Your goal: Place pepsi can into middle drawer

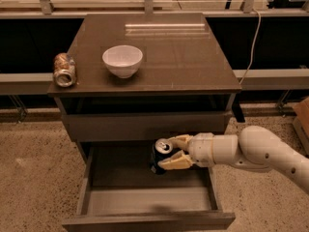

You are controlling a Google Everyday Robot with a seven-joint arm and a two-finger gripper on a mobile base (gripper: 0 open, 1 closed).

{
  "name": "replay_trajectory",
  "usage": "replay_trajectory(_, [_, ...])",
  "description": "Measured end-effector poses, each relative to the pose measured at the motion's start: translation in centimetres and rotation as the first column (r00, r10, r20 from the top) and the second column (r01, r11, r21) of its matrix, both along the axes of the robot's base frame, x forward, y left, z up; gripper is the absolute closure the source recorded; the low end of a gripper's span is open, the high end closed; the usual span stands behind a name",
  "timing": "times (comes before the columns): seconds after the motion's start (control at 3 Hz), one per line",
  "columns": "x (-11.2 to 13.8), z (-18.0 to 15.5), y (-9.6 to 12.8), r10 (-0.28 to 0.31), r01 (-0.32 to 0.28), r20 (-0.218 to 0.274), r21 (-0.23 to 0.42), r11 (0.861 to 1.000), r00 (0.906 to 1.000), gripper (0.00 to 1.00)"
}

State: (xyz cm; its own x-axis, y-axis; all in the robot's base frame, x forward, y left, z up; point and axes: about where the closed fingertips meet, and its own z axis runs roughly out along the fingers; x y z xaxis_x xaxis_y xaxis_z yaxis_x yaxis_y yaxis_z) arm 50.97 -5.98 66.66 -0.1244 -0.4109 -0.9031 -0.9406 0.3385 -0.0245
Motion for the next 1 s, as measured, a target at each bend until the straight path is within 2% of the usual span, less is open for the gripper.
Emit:
replay_trajectory(0.33, [0.1, -0.3, 0.0, -0.003, 0.003, -0.004, -0.004, 1.0, 1.0, 1.0])
replay_trajectory(0.67, [1.8, -4.0, 0.5, -0.043, 0.04, -0.049, -0.056, 0.998, 0.9979, 1.0])
replay_trajectory(1.0, [3.7, -9.9, 0.8, -0.07, 0.066, -0.034, -0.109, 0.992, 0.997, 1.0])
